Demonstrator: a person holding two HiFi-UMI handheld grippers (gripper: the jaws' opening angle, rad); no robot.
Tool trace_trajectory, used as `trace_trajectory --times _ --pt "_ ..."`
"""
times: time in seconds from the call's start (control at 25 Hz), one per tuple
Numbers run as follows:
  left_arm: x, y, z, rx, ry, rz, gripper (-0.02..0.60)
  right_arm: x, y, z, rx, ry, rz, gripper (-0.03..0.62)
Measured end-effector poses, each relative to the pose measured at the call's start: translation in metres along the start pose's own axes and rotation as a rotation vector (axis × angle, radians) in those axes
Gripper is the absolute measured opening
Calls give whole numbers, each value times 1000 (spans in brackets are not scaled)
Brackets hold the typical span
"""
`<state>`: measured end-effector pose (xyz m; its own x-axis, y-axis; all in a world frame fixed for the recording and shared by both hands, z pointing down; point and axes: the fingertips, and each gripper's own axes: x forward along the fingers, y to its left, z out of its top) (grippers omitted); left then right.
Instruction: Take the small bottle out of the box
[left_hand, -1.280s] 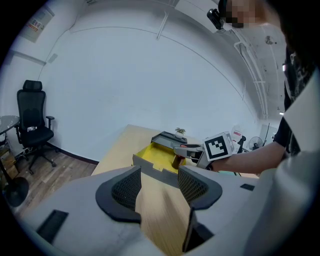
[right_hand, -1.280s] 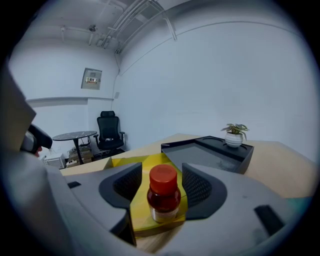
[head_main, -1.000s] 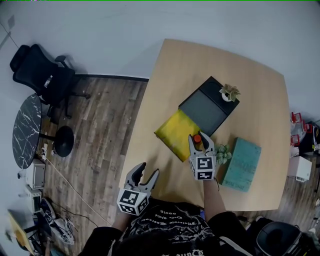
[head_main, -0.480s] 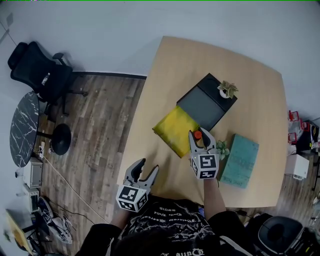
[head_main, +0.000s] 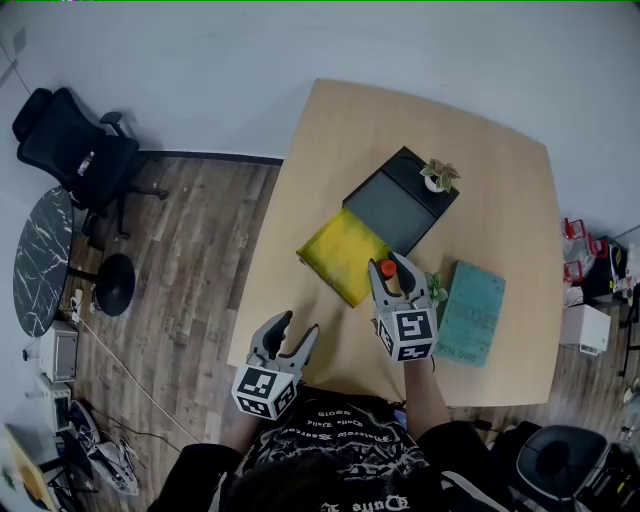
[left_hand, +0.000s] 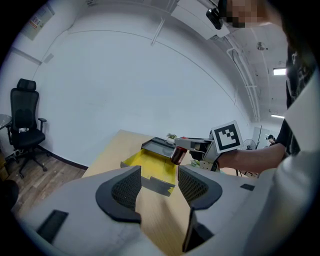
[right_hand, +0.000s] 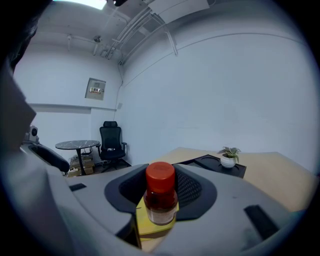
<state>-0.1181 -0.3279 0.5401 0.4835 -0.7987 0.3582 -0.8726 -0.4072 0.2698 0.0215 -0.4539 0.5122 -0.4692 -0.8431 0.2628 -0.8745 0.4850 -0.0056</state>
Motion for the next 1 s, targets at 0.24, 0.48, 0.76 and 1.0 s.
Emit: trace_trajectory --times 0.24,0.48,0.76,1.0 --pt "-11 -17 2 6 -42 -10 235 -36 11 13 -15 -18 15 153" --pt "-21 -36 -3 21 -64 -18 235 -78 19 16 -27 -35 7 152" --pt "-40 -65 -12 24 -82 -46 235 -127 30 5 -35 -25 -15 152" --pt "-51 -95 -21 88 -84 -83 236 -166 35 -6 -27 -41 -31 152"
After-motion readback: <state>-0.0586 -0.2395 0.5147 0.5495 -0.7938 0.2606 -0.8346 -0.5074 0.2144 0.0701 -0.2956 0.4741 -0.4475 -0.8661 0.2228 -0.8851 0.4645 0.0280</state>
